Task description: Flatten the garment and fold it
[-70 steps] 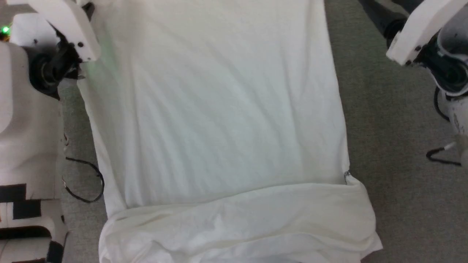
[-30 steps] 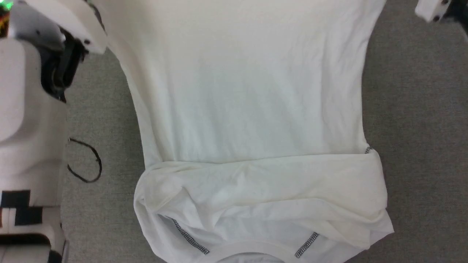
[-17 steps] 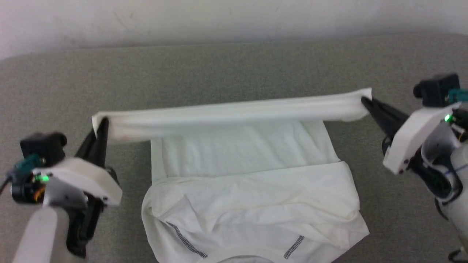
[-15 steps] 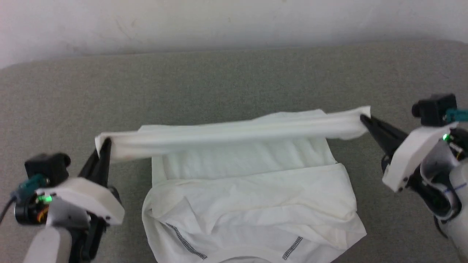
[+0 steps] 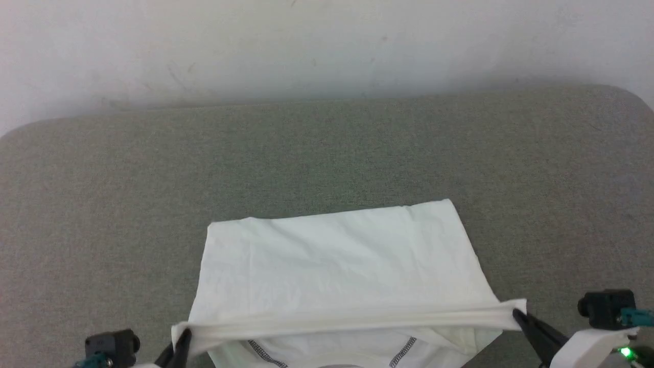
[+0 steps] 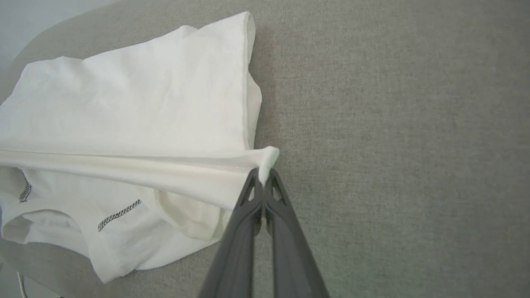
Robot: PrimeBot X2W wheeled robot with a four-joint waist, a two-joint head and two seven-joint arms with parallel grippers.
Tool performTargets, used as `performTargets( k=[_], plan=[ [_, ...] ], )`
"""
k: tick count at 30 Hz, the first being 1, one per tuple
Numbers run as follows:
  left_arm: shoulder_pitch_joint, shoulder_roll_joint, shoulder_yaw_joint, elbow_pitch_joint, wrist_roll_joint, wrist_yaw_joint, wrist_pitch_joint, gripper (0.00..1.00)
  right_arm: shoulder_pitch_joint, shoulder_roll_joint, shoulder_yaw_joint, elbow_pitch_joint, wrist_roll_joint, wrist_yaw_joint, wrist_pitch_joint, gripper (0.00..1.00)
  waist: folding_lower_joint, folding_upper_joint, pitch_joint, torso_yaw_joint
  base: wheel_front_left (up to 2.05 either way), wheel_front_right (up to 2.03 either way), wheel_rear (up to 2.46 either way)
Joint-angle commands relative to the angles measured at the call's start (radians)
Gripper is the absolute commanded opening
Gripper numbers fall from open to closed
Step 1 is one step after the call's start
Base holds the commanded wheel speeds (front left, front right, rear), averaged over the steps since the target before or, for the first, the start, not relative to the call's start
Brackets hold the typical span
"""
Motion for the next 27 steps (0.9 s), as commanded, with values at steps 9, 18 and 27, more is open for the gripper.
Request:
performTargets(
  k=[9, 18, 27],
  plan=[
    [0.098, -0.015, -0.042, 0.066, -0.067, -0.019, 0.079, 0.43, 0.160, 0.097, -0.070, -0.001, -0.085, -0.002, 0.046, 1.00, 0.0001, -0.0001, -0.029, 0.001, 0.00, 0.00, 0.00],
    [0.077, -0.043, 0.009, 0.048, -0.065, -0.040, -0.101, 1.00, 0.229, 0.130, -0.102, -0.165, -0.072, -0.002, -0.028, 1.00, 0.0001, -0.0001, -0.059, 0.017, 0.00, 0.00, 0.00],
    [-0.036, -0.067, -0.001, 0.053, 0.061, -0.092, -0.423, 1.00, 0.115, 0.114, -0.201, -0.114, -0.050, -0.002, 0.051, 1.00, 0.0001, -0.0001, -0.066, 0.048, 0.00, 0.00, 0.00]
  ],
)
